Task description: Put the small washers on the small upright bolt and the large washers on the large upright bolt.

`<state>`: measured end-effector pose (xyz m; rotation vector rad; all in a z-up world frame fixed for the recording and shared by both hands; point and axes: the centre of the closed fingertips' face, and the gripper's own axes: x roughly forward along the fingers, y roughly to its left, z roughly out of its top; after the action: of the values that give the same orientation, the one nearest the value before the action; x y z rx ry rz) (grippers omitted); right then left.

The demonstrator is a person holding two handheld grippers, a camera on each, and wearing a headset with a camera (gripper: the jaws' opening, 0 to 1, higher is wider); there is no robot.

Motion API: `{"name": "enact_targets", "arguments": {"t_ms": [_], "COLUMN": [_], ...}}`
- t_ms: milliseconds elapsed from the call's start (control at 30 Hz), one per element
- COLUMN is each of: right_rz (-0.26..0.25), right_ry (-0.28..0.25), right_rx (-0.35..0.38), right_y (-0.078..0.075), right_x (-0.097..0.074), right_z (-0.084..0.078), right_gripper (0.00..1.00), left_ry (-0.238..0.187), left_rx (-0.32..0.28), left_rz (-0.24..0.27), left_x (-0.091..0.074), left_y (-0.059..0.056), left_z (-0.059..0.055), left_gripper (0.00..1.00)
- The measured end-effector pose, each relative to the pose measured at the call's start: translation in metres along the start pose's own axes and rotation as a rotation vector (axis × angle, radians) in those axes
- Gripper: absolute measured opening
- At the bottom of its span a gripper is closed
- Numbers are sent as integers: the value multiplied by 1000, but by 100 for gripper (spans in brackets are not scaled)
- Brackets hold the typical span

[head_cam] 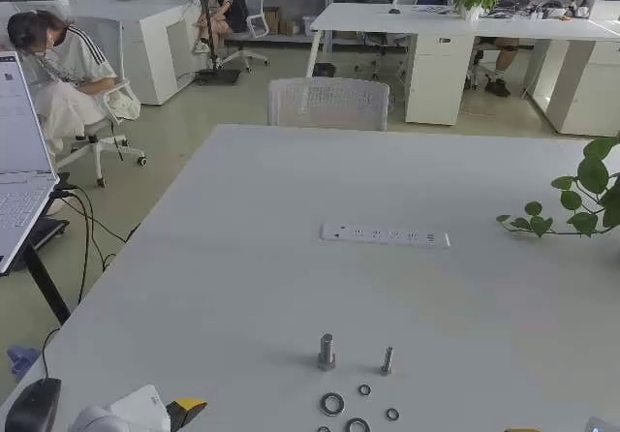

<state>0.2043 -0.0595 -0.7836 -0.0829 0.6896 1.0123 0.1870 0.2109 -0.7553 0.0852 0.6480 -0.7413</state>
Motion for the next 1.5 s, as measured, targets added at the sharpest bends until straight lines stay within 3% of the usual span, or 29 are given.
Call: {"name": "enact_targets", "arguments": {"t_ms": [67,167,467,633,1100,1200,1300,1500], "right_rz": [-5,4,-5,-1,21,26,38,65], "right_ry": [19,-2,22,20,-11,8,47,104], "right_rx": [-11,-11,-8,-8,-43,-73,-97,-162], "right_y": [-1,4,6,7,12,11,10,7], "right_x": [-1,-2,1,1,17,24,33,50], "right_z": [-2,4,-3,-1,38,42,43,48], "right_gripper": [93,93,93,93,90,89,87,82], "left_ry": [7,8,26,15,9,16,53,36], "left_rx": [-3,3,16,12,18,29,61,62], "left_rz": [-1,-2,-18,-21,-27,-38,-49,-52], "left_x": [0,0,2,1,2,5,9,11], "left_y": [1,1,-1,-4,-8,-12,-14,-10], "left_z": [-2,-1,-5,-3,0,-1,-7,0], "left_gripper": [94,94,94,94,93,93,92,91]}}
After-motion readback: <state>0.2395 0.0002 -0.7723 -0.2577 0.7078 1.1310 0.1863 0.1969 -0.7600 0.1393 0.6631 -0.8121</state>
